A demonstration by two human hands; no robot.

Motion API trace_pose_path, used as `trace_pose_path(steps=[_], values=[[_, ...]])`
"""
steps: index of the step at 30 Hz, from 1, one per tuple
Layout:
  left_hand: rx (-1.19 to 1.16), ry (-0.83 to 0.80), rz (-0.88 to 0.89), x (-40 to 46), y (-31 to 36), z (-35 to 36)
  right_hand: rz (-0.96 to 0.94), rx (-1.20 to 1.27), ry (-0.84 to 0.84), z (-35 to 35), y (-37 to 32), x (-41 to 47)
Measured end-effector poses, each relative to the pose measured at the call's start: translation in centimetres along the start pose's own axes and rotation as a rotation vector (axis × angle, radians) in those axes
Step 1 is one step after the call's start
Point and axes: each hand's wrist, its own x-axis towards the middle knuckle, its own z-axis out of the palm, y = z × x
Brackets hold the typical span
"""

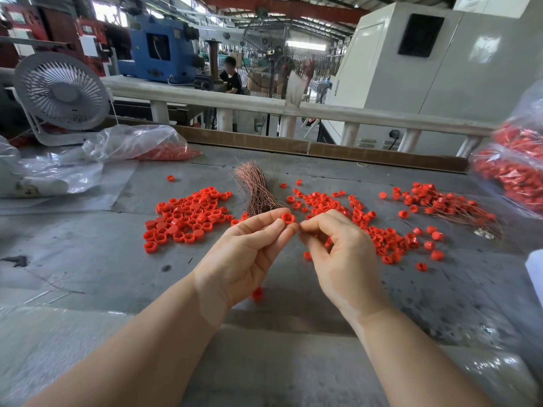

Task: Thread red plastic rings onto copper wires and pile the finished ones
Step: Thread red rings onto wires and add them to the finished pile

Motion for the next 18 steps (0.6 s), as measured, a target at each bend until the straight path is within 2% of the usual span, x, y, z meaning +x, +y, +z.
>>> trace_pose_path(steps=[10,18], values=[[-0.031,0.006,0.027,-0.02,0.36,-0.18,-0.071,-0.080,-0.054,-0.22,-0.57,-0.06],[-0.004,0.005,0.079,0.09,0.35,-0.20,0.027,0.007,-0.149,-0.30,-0.62,0.06]])
